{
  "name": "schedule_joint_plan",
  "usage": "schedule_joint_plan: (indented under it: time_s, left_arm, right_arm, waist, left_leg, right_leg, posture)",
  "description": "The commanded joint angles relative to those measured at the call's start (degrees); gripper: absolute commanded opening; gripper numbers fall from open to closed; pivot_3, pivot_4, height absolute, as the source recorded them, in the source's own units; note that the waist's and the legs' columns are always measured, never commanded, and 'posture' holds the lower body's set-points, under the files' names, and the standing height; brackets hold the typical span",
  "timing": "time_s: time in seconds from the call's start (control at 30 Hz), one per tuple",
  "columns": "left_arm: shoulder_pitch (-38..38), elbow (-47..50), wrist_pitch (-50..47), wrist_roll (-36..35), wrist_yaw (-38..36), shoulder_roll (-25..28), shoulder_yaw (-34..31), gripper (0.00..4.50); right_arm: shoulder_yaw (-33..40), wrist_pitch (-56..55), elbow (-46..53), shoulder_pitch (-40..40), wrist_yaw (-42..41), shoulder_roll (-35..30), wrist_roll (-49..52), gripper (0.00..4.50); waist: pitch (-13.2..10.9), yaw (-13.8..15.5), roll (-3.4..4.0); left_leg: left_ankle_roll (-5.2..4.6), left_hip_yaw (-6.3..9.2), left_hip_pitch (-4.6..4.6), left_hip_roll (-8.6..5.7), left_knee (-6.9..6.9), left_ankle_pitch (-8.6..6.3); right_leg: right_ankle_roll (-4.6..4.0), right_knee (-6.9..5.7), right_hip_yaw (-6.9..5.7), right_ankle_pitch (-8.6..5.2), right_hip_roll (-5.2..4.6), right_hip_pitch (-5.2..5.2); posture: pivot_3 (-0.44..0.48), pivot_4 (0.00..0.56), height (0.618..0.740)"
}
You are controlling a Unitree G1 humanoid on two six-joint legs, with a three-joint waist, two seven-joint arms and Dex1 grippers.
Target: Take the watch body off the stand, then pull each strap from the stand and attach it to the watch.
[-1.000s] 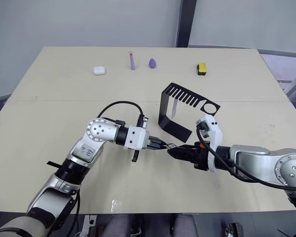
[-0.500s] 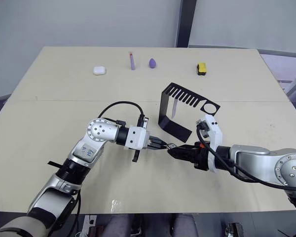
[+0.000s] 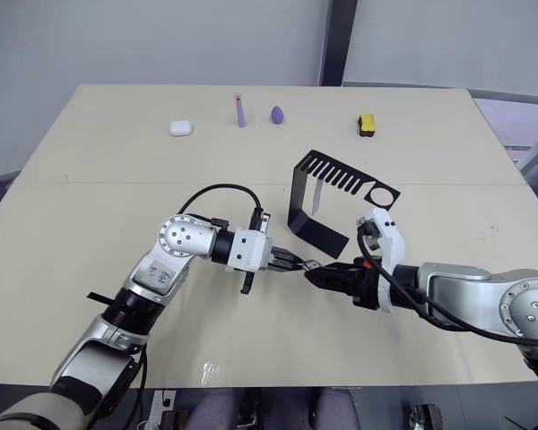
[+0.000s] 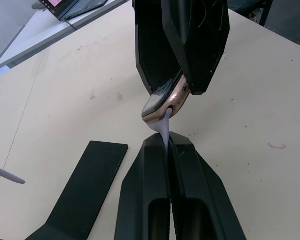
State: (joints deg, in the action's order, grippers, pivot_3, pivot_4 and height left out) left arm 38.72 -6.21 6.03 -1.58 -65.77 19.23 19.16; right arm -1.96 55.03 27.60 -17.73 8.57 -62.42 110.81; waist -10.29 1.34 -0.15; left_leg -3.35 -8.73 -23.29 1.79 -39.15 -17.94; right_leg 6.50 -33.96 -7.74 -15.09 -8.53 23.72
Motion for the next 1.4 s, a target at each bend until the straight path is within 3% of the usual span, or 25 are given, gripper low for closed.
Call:
schedule_joint_plan:
  time_s: [0.03,0.13,0.27,0.37,0.4,0.53,0.63,0.73,1.0,1.4]
  left_arm:
    - [0.1,6.1,-3.1,-2.9,0.0,0.2,-0.3,0.00]
    - [-3.3,10.9,-8.5,-7.9,-4.3,6.1,-3.3,0.97]
    - [-8.0,17.0,-17.8,-18.8,-11.9,16.2,-8.6,2.77]
    - [-8.8,19.2,-24.7,-24.0,-13.4,20.5,-10.9,4.26]
    - [-8.7,19.6,-26.2,-25.1,-13.2,20.9,-11.3,4.40]
    - [-7.8,20.8,-32.1,-29.6,-13.0,22.0,-12.6,4.40]
    - [-7.7,20.9,-31.0,-28.8,-13.0,22.1,-12.3,4.40]
    - [-7.8,20.6,-28.8,-27.1,-12.1,21.4,-11.6,4.40]
    - [-8.4,19.6,-23.8,-23.3,-10.1,19.9,-10.8,4.40]
    - [-12.6,17.5,-15.4,-14.8,-8.3,22.0,-9.0,4.40]
  right_arm:
    - [2.0,-0.3,4.6,0.2,-2.0,-1.1,2.2,1.51]
    - [5.1,-0.8,5.3,1.9,-2.9,-2.7,2.2,1.51]
    - [9.4,-0.1,8.5,5.4,-5.1,-5.0,0.8,1.51]
    - [11.1,0.7,12.9,8.3,-10.6,-5.1,-8.5,1.51]
    - [11.2,0.5,14.5,9.0,-13.0,-5.0,-13.0,1.51]
    - [9.3,-6.4,19.9,13.0,-26.9,-5.3,-37.1,1.51]
    - [5.6,-16.6,20.6,16.9,-38.2,-6.3,-55.6,1.51]
    - [2.0,-25.1,18.2,17.6,-44.3,-4.7,-68.0,1.51]
    - [-6.2,-34.0,11.3,11.8,-52.5,2.4,-82.9,1.51]
    - [-22.3,-36.3,-3.2,-1.4,-60.6,15.2,-99.3,1.51]
  waist:
    - [0.0,0.0,0.00]
    - [0.0,-0.2,0.00]
    - [0.0,-1.1,0.01]
    - [0.0,-1.0,0.00]
    - [0.0,-0.7,0.00]
    - [0.0,0.0,0.00]
    - [0.0,0.0,0.00]
    - [0.0,0.0,0.00]
    - [0.0,-0.2,-0.02]
    - [0.0,-1.3,-0.03]
  left_leg:
    - [0.00,0.00,0.00,0.00,0.00,0.00]
    - [0.00,0.02,0.00,0.02,0.00,0.00]
    - [0.08,0.02,0.00,0.11,0.01,0.03]
    - [0.13,0.11,-0.01,0.10,0.01,0.06]
    - [0.12,0.22,-0.01,0.06,0.01,0.06]
    - [0.09,0.22,-0.02,-0.01,0.01,0.03]
    - [0.13,0.18,-0.03,-0.02,0.01,0.00]
    - [0.16,0.09,-0.01,-0.02,0.02,-0.02]
    - [0.21,0.00,0.07,0.02,0.02,0.04]
    - [0.21,-0.01,0.07,0.00,-0.01,0.05]
  right_leg:
    - [0.00,0.00,0.00,0.00,0.00,0.00]
    - [0.00,-0.02,0.02,0.00,0.01,0.00]
    - [-0.02,-0.06,0.08,-0.01,0.07,0.01]
    - [-0.06,0.00,0.10,-0.04,0.06,-0.01]
    - [-0.06,0.01,0.16,-0.04,0.03,-0.07]
    - [-0.05,0.10,0.21,-0.03,0.02,-0.09]
    - [-0.04,0.08,0.12,-0.03,0.09,-0.04]
    - [-0.03,0.06,0.01,-0.03,0.14,-0.02]
    - [-0.04,-0.05,0.05,-0.03,0.14,0.02]
    - [-0.07,-0.23,0.02,-0.05,0.09,0.06]
  posture:
    - [0.000,0.150,0.740]
    - [0.000,0.150,0.740]
    - [0.000,0.150,0.740]
    - [0.000,0.150,0.740]
    - [0.000,0.150,0.740]
    - [0.000,0.150,0.740]
    - [0.000,0.150,0.740]
    - [0.000,0.150,0.740]
    - [0.000,0.150,0.740]
    - [0.000,0.150,0.740]
